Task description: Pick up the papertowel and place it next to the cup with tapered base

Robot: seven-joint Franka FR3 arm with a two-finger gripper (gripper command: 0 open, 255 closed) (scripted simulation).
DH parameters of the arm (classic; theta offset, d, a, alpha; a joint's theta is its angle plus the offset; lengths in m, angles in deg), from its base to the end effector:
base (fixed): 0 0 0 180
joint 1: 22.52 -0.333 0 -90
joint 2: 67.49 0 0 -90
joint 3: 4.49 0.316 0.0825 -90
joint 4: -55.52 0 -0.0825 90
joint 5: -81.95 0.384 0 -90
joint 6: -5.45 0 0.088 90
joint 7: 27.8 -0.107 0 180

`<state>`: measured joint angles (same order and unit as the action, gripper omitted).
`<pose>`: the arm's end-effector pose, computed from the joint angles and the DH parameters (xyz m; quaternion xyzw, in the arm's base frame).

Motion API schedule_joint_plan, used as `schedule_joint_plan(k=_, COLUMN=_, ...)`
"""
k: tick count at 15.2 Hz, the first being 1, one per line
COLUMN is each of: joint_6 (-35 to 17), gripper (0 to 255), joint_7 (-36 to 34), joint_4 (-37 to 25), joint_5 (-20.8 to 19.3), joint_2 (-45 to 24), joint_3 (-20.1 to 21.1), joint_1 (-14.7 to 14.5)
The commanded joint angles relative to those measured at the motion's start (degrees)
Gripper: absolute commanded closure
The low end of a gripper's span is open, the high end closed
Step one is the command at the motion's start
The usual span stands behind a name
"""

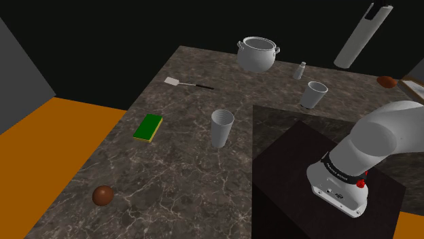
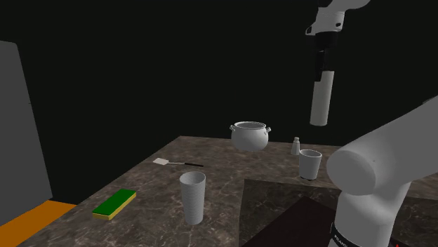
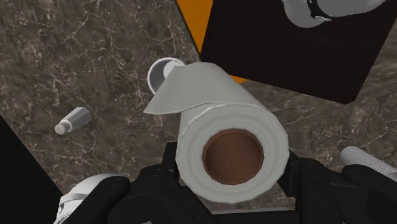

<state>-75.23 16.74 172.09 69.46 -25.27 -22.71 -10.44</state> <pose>0.2291 -0.2253 0.6902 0.9898 0.1367 0.0318 0.0236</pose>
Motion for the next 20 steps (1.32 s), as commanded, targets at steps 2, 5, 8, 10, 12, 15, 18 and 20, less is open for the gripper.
schedule_joint_plan(k=2, joint_6=0.4, gripper=255, joint_7=4.3, joint_4=-1.1, joint_5=-2.2, joint_2=0.1, joint_3=-3.7, joint_1=0.7)
schedule_joint_plan(k=5, joint_6=0.8, gripper=255, joint_7=8.5, joint_4=-2.6, joint_5=-4.3, joint_2=-0.1, joint_3=-7.4, joint_1=1.2)
schedule_joint_plan(k=8, joint_6=1.0, gripper=255, joint_7=12.8, joint_4=-4.7, joint_5=-6.2, joint_2=-0.8, joint_3=-11.3, joint_1=1.5)
schedule_joint_plan(k=10, joint_6=1.0, gripper=255, joint_7=15.7, joint_4=-6.3, joint_5=-7.3, joint_2=-1.6, joint_3=-14.0, joint_1=1.5)
schedule_joint_plan(k=12, joint_6=1.0, gripper=255, joint_7=18.6, joint_4=-8.2, joint_5=-8.3, joint_2=-2.6, joint_3=-16.8, joint_1=1.3)
schedule_joint_plan(k=15, joint_6=-0.9, gripper=255, joint_7=18.2, joint_4=-5.0, joint_5=-8.9, joint_2=-1.3, joint_3=-17.0, joint_1=1.7)
schedule_joint_plan(k=18, joint_6=-2.9, gripper=255, joint_7=17.8, joint_4=-2.0, joint_5=-9.4, joint_2=-0.2, joint_3=-17.3, joint_1=2.2)
schedule_joint_plan(k=20, joint_6=-4.2, gripper=255, joint_7=17.6, joint_4=0.0, joint_5=-9.8, joint_2=0.4, joint_3=-17.5, joint_1=2.4)
